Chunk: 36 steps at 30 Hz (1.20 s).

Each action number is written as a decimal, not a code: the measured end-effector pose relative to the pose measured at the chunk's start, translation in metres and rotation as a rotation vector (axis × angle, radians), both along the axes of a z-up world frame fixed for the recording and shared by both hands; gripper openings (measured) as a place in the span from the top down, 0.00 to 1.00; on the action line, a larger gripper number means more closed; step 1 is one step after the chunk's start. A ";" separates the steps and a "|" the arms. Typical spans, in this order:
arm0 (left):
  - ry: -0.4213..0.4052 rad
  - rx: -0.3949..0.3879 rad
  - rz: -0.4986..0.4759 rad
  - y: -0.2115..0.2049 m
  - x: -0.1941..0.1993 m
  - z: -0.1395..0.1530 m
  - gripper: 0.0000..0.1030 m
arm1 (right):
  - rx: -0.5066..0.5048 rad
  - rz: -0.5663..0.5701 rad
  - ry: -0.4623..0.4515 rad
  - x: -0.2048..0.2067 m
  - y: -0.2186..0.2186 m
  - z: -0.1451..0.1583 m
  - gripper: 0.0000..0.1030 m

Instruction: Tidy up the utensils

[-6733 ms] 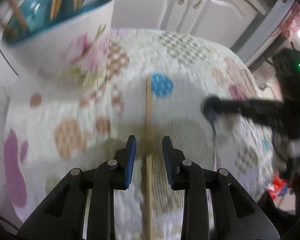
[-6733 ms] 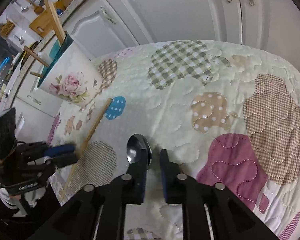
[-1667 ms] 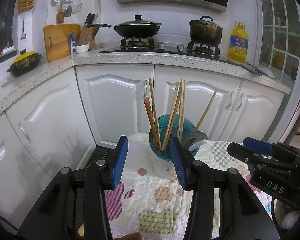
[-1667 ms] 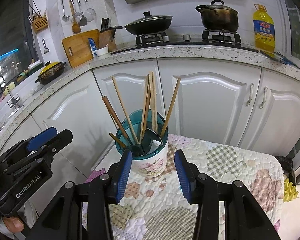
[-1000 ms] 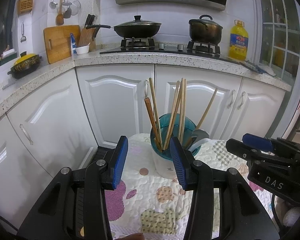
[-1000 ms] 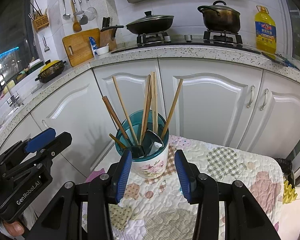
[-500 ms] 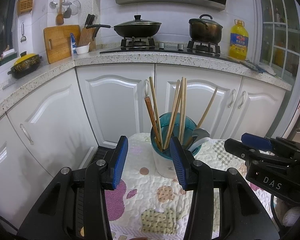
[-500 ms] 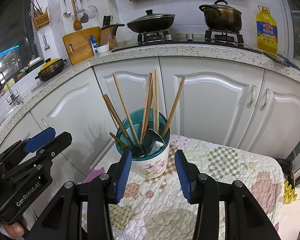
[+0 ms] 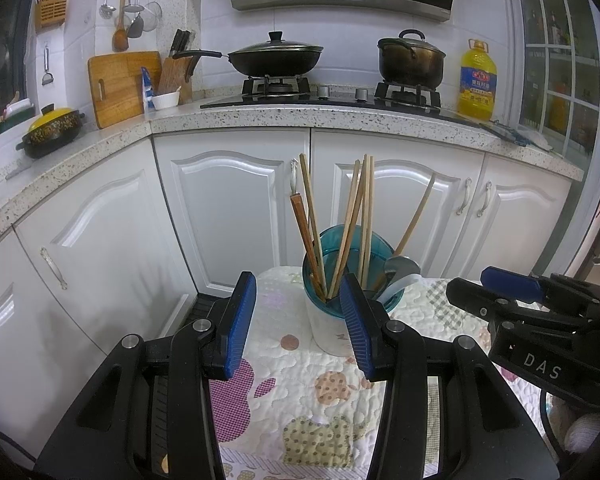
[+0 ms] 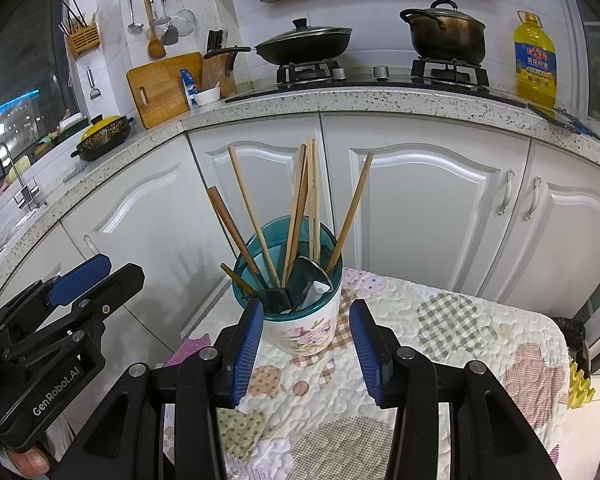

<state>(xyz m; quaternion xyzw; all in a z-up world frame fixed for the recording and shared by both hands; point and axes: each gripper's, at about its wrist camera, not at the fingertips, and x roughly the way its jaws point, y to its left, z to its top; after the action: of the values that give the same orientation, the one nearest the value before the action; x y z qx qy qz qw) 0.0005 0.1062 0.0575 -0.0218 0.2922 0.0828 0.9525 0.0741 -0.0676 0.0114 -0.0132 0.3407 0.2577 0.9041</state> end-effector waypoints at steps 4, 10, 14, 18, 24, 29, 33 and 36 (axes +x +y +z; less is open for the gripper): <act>-0.001 0.001 -0.001 -0.001 0.000 0.000 0.58 | -0.001 0.002 0.001 -0.001 0.001 0.001 0.58; -0.001 0.004 -0.002 0.000 -0.001 -0.001 0.57 | -0.003 0.006 0.002 -0.001 0.002 0.001 0.58; -0.001 0.006 -0.004 0.001 0.000 -0.001 0.56 | -0.005 0.008 0.003 -0.001 0.003 0.001 0.58; -0.001 0.005 -0.004 0.001 0.000 -0.001 0.55 | -0.006 0.009 0.004 0.000 0.004 0.002 0.58; 0.000 0.004 -0.007 0.001 0.000 -0.001 0.55 | -0.006 0.011 0.005 -0.001 0.005 0.001 0.58; 0.005 -0.004 -0.016 -0.002 0.001 -0.003 0.55 | -0.007 0.010 0.008 -0.002 0.005 0.000 0.58; -0.002 -0.002 -0.033 -0.005 0.001 -0.005 0.55 | -0.006 0.011 0.013 -0.001 0.003 -0.003 0.58; -0.004 0.005 -0.046 -0.008 0.003 -0.007 0.55 | -0.003 0.009 0.017 0.000 0.001 -0.006 0.58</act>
<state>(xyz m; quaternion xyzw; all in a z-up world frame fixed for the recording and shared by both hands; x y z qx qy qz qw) 0.0036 0.0983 0.0505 -0.0126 0.2906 0.0617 0.9548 0.0740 -0.0671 0.0059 -0.0138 0.3486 0.2612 0.9000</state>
